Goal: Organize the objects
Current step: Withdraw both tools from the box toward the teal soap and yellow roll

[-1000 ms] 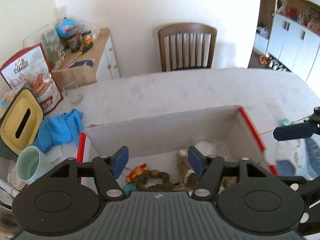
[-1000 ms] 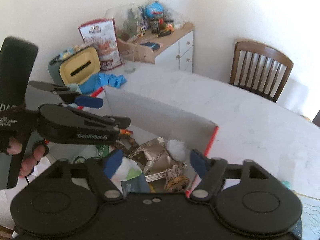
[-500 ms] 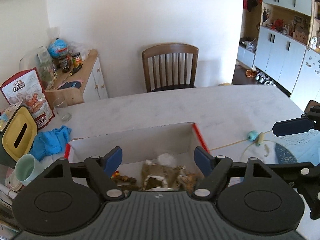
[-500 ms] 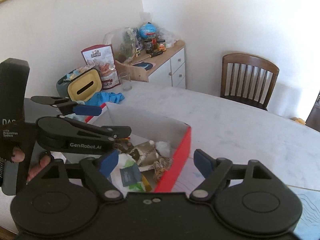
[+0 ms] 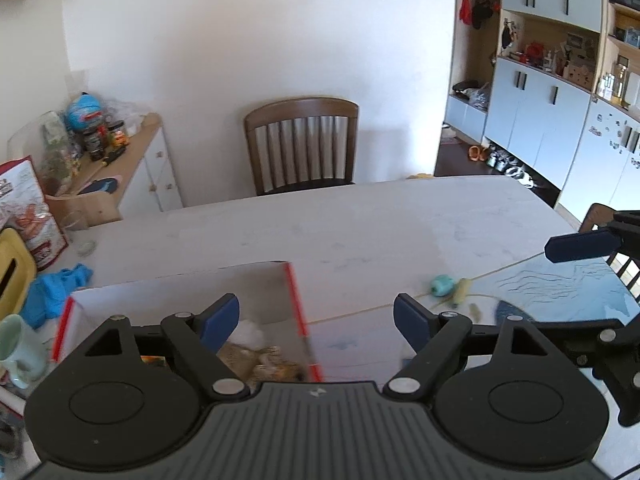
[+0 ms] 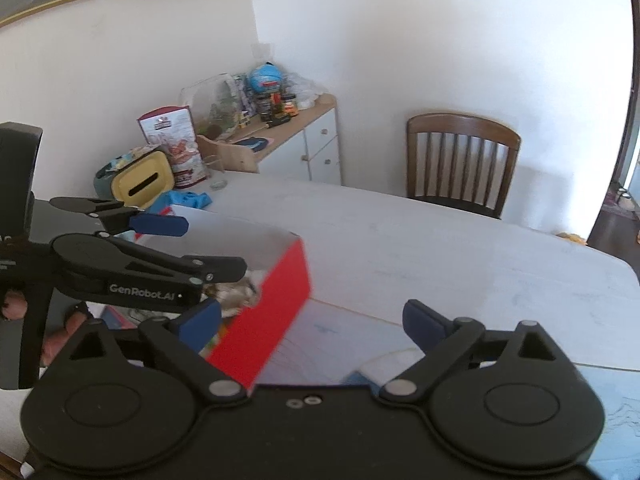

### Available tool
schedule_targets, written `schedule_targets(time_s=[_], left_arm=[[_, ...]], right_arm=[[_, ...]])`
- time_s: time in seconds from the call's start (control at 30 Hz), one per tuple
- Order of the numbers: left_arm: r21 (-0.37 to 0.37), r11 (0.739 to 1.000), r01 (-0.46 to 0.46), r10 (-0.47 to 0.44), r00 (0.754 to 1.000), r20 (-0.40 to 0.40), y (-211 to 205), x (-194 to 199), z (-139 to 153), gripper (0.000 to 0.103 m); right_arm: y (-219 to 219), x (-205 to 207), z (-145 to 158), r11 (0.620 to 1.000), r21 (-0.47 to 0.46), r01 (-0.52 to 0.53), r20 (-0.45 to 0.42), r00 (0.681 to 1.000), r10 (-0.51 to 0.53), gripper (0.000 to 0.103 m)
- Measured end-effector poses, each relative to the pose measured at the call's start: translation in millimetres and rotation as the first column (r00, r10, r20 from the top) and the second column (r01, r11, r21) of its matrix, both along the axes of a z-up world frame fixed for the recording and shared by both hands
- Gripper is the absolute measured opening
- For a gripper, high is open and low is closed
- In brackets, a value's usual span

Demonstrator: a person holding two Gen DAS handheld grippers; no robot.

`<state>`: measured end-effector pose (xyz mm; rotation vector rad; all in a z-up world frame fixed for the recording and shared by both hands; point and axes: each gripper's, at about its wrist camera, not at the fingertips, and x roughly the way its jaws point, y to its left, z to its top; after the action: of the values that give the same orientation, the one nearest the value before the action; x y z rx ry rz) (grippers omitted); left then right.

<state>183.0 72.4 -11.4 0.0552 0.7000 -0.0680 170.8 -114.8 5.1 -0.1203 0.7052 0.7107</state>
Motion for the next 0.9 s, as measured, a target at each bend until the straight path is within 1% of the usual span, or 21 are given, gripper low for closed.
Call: schedule_targets(time_s=[0.27,0.4,0.47,0.57,0.73,0.9], left_arm=[[-0.031,0.999,0.034,-0.034,0.999,-0.006,-49.4,15.1,-18.1,0.086],[-0.032,0.998,0.051,-0.051,0.998,-0.022,-73.4,24.1,-32.4,0.095],[-0.028,0.998,0.064,-0.065,0.997,-0.030,-85.0,29.0,-40.6,0.099],[-0.029,0.996,0.086,-0.087,0.995,-0.046,-100.5,36.6,-52.5,0.100],[-0.043,0.996,0.084,-0.088,0.993,-0.080,-118.2,52.3,-71.2,0.100],[-0.042,0.997,0.069,-0.073,0.993,-0.092,-128.0,78.3,-85.4,0.100]], right_arm=[[-59.0,22.2,-19.6,0.999,-0.006,0.053,-0.011,0.999,-0.053,0.100],[-87.8,34.1,-32.9,0.996,-0.018,0.084,-0.014,0.996,-0.085,0.100],[-101.6,41.6,-40.9,0.994,-0.026,0.102,-0.032,0.994,-0.103,0.100],[-119.6,53.4,-53.2,0.993,-0.032,0.113,-0.062,0.991,-0.115,0.100],[-134.0,69.8,-74.8,0.993,-0.058,0.106,-0.080,0.991,-0.110,0.099],[-135.5,83.9,-100.1,0.994,-0.079,0.076,-0.091,0.992,-0.083,0.099]])
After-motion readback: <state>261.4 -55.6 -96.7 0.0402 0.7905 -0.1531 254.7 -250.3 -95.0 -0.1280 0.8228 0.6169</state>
